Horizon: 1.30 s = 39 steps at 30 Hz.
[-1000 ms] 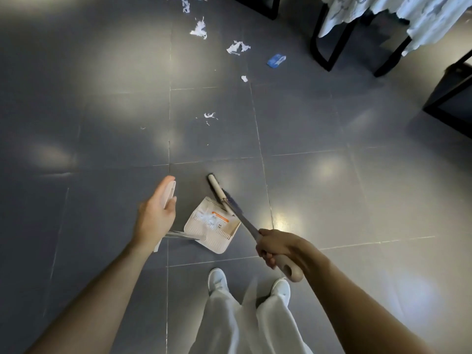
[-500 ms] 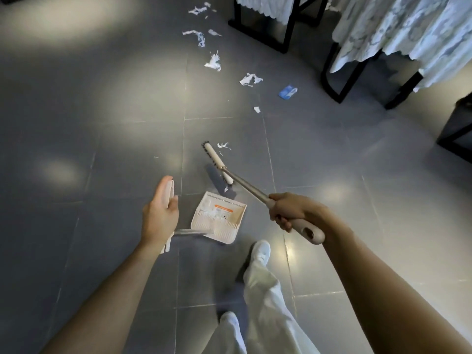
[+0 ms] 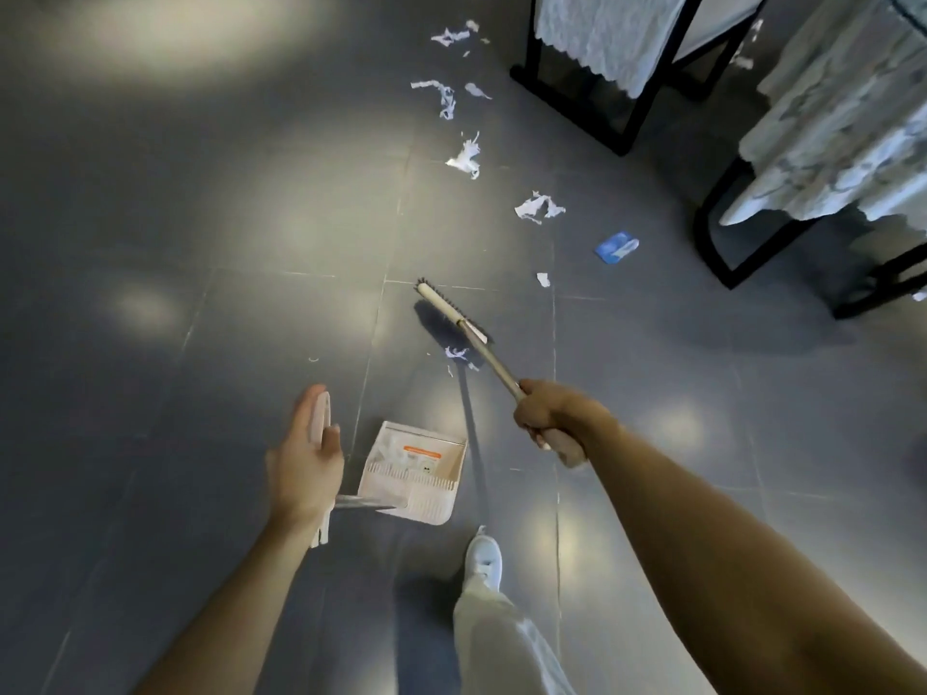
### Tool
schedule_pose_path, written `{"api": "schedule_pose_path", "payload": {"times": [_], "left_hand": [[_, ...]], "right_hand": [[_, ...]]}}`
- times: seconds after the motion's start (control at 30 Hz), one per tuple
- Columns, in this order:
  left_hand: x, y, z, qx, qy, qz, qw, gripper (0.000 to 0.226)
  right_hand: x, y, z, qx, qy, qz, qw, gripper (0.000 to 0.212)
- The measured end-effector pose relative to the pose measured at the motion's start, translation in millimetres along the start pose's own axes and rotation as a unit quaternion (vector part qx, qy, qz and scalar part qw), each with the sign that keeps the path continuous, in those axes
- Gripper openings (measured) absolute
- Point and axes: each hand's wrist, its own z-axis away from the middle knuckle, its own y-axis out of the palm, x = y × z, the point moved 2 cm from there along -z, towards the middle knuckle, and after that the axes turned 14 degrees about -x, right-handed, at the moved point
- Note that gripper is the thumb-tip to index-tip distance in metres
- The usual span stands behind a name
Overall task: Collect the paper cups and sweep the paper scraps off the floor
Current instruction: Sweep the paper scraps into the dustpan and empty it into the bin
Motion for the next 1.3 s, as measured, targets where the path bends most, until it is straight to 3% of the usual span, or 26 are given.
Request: {"api": "schedule_pose_path", "payload": {"times": [0.17, 0.3, 0.5, 0.7, 0.9, 1.07, 1.3], "left_hand": [[-1, 16, -26, 0.008, -0.035, -0.006, 0.999, 0.04], [-16, 27, -42, 0.018, -0.012, -0.006, 1.0, 0.039], [-21, 31, -63, 0.05, -0.012, 0.006, 0.999, 0.039], [11, 0, -85, 0.041, 0.027, -0.012, 0.999, 0.034], [52, -36, -146, 0.039, 0.015, -0.004, 0.999, 0.037], [94, -78, -216, 0.029, 0.036, -0.002, 0.999, 0.039], [148, -112, -309, 0.05, 0.067, 0.007, 0.996, 0.041]], "right_hand": [[10, 10, -36, 0.068, 0.032, 0.058, 0.996, 0.031], [6, 17, -17, 0.138, 0.052, 0.056, 0.988, 0.018], [26, -16, 29, 0.231, 0.129, -0.001, 0.964, 0.043], [70, -6, 60, 0.175, 0.056, 0.021, 0.983, 0.043], [137, 25, 55, 0.124, 0.034, -0.033, 0.991, 0.04], [206, 84, 41, 0.09, 0.042, -0.079, 0.992, 0.027], [291, 175, 4, 0.049, 0.003, -0.027, 0.998, 0.031]]}}
